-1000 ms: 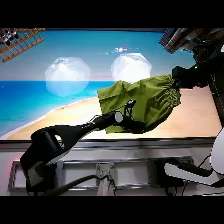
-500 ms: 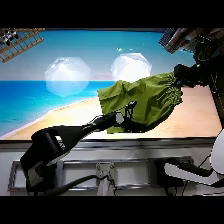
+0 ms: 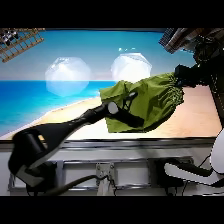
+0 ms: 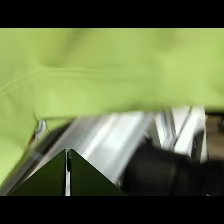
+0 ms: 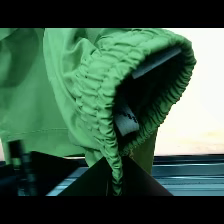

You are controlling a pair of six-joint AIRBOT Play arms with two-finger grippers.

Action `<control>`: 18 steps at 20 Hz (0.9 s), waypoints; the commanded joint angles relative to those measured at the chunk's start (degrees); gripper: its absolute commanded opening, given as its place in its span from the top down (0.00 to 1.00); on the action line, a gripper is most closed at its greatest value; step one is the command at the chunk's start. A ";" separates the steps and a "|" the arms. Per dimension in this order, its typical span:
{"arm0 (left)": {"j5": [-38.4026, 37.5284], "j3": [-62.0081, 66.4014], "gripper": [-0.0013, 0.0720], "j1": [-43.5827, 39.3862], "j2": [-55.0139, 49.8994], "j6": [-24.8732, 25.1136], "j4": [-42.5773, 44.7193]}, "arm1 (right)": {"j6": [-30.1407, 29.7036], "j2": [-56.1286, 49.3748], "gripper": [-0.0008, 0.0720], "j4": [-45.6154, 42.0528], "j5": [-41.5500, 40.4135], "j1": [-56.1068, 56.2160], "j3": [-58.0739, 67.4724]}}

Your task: Fold the clothes and pants, and hang the long-sleeved shirts on hangers.

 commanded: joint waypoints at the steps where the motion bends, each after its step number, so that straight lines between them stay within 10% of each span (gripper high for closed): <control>1: -9.97 -0.04 0.97 6.86 7.61 3.02 13.07 | -0.07 -0.04 0.94 -0.17 -0.02 0.07 0.07; 6: -16.76 -1.86 0.97 16.59 12.74 -10.34 39.69 | -0.04 -0.04 0.94 -0.20 -0.55 0.07 0.07; 18: -1.70 -16.85 0.97 21.03 11.76 -10.95 27.10 | 1.07 -0.04 0.94 -2.58 -2.84 0.07 0.07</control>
